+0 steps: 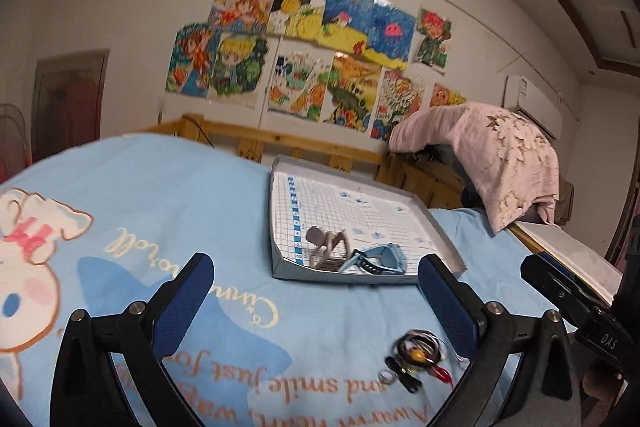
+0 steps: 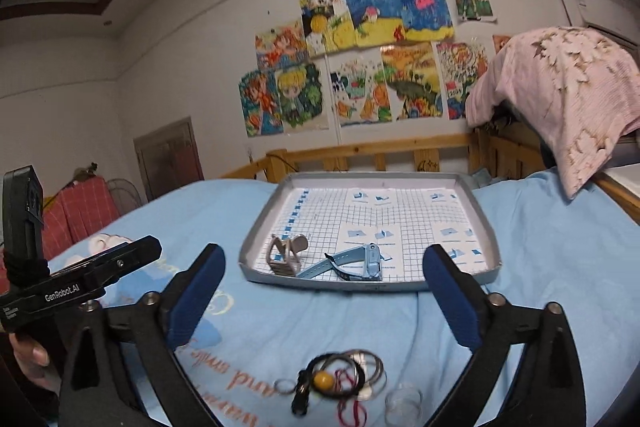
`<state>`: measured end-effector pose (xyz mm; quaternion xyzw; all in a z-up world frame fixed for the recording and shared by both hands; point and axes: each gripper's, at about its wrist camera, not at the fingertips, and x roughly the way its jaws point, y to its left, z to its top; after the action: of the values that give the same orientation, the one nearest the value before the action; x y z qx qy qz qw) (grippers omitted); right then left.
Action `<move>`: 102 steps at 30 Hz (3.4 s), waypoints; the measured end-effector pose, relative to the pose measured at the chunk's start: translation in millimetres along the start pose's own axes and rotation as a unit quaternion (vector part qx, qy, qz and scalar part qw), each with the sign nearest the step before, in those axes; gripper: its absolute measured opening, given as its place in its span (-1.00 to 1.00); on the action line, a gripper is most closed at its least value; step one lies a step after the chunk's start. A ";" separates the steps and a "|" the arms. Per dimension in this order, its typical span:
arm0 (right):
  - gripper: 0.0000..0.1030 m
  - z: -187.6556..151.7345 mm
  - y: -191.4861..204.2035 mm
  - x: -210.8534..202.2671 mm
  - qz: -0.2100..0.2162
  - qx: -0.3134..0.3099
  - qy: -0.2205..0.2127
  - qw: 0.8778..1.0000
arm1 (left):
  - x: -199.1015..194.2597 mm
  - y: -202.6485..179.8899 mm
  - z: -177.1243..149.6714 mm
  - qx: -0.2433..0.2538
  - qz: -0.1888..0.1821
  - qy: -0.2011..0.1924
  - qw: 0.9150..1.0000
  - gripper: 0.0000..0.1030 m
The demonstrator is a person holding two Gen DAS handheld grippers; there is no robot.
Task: Organize jewelry
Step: 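Withdraw both open tools from the tray back toward the jewelry pile, then grasp a silver ring with the right tool while the left tool grasps another silver ring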
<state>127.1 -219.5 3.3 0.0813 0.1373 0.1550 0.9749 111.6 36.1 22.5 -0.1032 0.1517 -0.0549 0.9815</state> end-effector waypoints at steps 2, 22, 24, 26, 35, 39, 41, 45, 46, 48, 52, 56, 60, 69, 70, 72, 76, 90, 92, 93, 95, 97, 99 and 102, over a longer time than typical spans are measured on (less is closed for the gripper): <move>0.92 -2.6 -1.2 -19.6 -0.001 -0.001 -0.007 1.000 | -13.5 -6.2 -3.3 0.004 -0.003 -0.007 1.000 1.00; 0.93 -41.8 -11.7 -118.2 -0.031 -0.020 -0.009 0.999 | -79.3 -47.3 -51.4 0.050 0.004 0.006 0.999 1.00; 0.93 -43.8 -14.6 -116.5 -0.031 -0.020 -0.002 0.999 | -75.1 -49.1 -53.6 0.052 0.001 0.020 0.998 1.00; 0.93 -42.8 -20.6 -113.1 -0.032 -0.017 0.003 0.999 | -66.0 -47.3 -52.3 0.048 -0.003 0.038 0.998 1.00; 0.93 -21.1 -35.9 -83.9 -0.045 -0.033 -0.003 0.998 | -33.4 -44.7 -40.9 0.026 -0.002 0.040 0.999 1.00; 0.93 -12.9 -38.7 -70.3 -0.052 -0.038 -0.010 0.998 | -17.8 -49.6 -35.2 0.032 -0.003 0.036 0.999 1.00; 0.93 -10.4 -40.7 -64.2 -0.054 -0.036 -0.010 0.998 | -8.9 -52.0 -32.7 0.034 -0.001 0.036 0.999 1.00; 0.93 -8.6 -47.2 -50.5 -0.064 -0.031 -0.012 0.997 | 9.9 -53.5 -31.0 0.038 0.002 0.036 0.999 1.00; 0.93 -8.9 -49.4 -46.6 -0.065 -0.030 -0.012 0.997 | 13.8 -53.6 -31.5 0.038 0.003 0.036 0.999 1.00; 0.93 -11.0 -53.1 -39.2 -0.070 -0.029 -0.010 0.997 | 20.7 -52.9 -32.8 0.038 0.004 0.037 0.999 1.00; 0.93 -19.6 -60.1 -27.2 -0.069 -0.027 0.003 0.997 | 35.9 -50.3 -43.5 0.038 0.005 0.060 0.997 1.00; 0.91 -29.8 -64.9 -20.6 -0.059 -0.024 0.017 0.998 | 49.3 -45.7 -59.0 0.031 -0.002 0.094 0.995 0.99; 0.52 -38.5 -67.1 -15.3 -0.045 -0.026 0.037 0.998 | 59.6 -41.1 -70.4 0.021 -0.022 0.129 0.991 0.99; -0.01 -58.9 -82.2 1.9 -0.010 0.000 0.102 0.995 | 69.7 -48.2 -93.1 0.043 -0.075 0.187 0.979 0.62; -0.02 -61.0 -83.7 3.2 -0.007 0.003 0.107 0.994 | 70.9 -50.0 -95.2 0.047 -0.081 0.193 0.977 0.53; -0.05 -63.6 -85.6 4.9 -0.005 0.006 0.113 0.994 | 73.0 -53.0 -98.9 0.054 -0.092 0.202 0.973 0.41; -0.17 -68.2 -85.0 7.5 -0.006 0.008 0.122 0.992 | 76.8 -59.6 -105.6 0.068 -0.105 0.217 0.968 0.15; -0.29 -77.3 -71.7 16.9 0.013 -0.019 0.160 0.987 | 103.2 -59.0 -114.6 0.070 -0.108 0.265 0.956 -0.27; -0.29 -79.2 -68.2 19.2 0.019 -0.026 0.169 0.985 | 106.3 -60.8 -115.8 0.073 -0.109 0.272 0.953 -0.27; -0.29 -80.2 -66.0 20.8 0.021 -0.030 0.175 0.984 | 108.4 -61.3 -116.7 0.074 -0.110 0.277 0.952 -0.27; -0.29 -83.0 -62.2 24.5 0.023 -0.037 0.187 0.981 | 112.1 -61.5 -118.2 0.075 -0.112 0.285 0.949 -0.27; -0.35 -85.7 -60.4 28.1 0.025 -0.042 0.199 0.979 | 114.8 -61.9 -119.7 0.074 -0.113 0.291 0.947 -0.27; -0.37 -89.2 -58.7 33.3 0.024 -0.046 0.215 0.975 | 114.9 -61.7 -120.9 0.074 -0.114 0.292 0.947 -0.28; -0.37 -92.7 -59.0 36.4 0.020 -0.045 0.228 0.972 | 115.9 -63.4 -123.0 0.077 -0.112 0.296 0.945 -0.42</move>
<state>149.8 -252.4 -105.4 0.0030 0.3470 0.1950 0.9173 178.5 -64.6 -111.5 -0.0231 0.4181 -0.2043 0.8848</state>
